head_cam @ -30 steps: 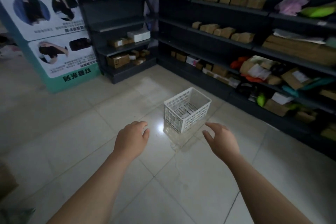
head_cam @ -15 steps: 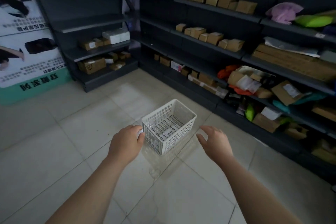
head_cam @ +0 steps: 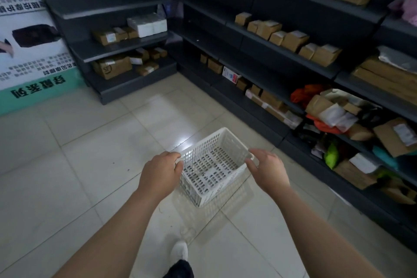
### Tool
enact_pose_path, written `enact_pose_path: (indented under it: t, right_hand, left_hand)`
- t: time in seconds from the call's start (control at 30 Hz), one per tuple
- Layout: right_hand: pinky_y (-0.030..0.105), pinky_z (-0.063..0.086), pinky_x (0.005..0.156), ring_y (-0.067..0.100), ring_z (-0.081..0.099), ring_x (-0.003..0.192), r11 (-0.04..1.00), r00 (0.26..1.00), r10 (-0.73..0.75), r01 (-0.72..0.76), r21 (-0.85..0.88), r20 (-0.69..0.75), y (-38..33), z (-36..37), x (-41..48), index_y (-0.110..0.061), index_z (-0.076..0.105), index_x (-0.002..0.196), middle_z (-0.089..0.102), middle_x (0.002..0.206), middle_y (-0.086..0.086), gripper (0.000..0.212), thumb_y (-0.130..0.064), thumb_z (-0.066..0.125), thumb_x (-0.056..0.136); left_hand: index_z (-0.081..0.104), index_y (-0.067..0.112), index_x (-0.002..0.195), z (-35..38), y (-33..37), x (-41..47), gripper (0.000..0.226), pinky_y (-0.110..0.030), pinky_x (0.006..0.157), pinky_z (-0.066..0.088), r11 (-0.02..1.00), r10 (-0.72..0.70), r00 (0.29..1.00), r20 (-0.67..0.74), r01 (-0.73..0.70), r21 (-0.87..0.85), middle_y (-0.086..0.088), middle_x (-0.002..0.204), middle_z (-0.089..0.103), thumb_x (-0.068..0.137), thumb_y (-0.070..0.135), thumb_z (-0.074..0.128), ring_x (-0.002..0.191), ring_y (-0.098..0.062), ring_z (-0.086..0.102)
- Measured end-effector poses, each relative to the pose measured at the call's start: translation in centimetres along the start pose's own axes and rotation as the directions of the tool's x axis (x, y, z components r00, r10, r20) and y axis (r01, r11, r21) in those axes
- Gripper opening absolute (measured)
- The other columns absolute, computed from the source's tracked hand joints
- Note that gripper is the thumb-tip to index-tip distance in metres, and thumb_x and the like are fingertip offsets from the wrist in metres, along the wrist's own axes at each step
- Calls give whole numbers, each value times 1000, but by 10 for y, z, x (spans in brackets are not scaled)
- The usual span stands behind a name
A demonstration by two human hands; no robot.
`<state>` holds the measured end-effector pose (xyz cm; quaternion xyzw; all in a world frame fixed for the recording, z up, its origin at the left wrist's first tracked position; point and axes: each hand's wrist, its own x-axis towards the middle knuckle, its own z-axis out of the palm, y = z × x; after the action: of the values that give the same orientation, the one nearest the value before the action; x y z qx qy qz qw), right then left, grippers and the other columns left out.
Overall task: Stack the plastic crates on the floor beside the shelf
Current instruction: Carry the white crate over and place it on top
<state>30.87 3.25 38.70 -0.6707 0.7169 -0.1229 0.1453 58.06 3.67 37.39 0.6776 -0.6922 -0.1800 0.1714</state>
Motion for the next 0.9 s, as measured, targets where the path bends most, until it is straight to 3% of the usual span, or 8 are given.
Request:
enact_pose_path:
  t: [0.23,0.4,0.53,0.63,0.73,0.9]
  right_hand:
    - [45,41,102,21,55,115,998,997,51,-53,38,65,6,15,96,-19,58,126,63,124,1,39,-35,49,91]
    - [40,39,103,22,54,116,998,992,52,-55,22,111,23,21,164,-18,58,126,63,123,2,38,-30,53,91]
    - [39,36,107,21,50,123,1000,986,3,-2,-6,168,48,32,226,-18,55,131,60,130,1,42,-33,54,91]
    - [37,39,102,22,52,118,999,974,-37,42,-16,222,75,40,274,-16,58,126,63,125,3,37,-30,54,91]
    - [34,40,93,25,54,110,995,956,-82,96,-38,283,102,48,322,-12,62,117,65,117,8,30,-25,53,91]
    - [36,37,101,30,54,116,980,907,-173,198,-26,384,146,78,387,-9,59,126,63,125,13,38,-25,56,91]
  left_hand:
    - [61,18,120,20,-11,97,33,-35,86,48,1000,-25,998,59,25,-1,-4,115,66,94,32,46,104,-25,61]
    - [61,16,123,43,-6,148,34,-36,86,48,997,-73,995,74,75,-30,-5,116,65,94,30,47,103,-25,61]
    - [61,15,123,72,2,184,35,-34,88,47,986,-160,986,51,163,-45,-6,116,66,94,30,49,104,-25,62]
    - [59,16,125,101,12,209,36,-35,90,47,964,-261,963,61,264,-36,-6,119,65,95,30,47,108,-25,61]
    - [60,16,123,132,26,230,35,-36,91,47,928,-368,928,53,370,-33,-7,119,65,95,30,46,108,-25,61]
    - [62,14,119,184,40,257,33,-37,85,48,841,-534,845,25,534,-89,-10,112,67,95,29,45,101,-28,62]
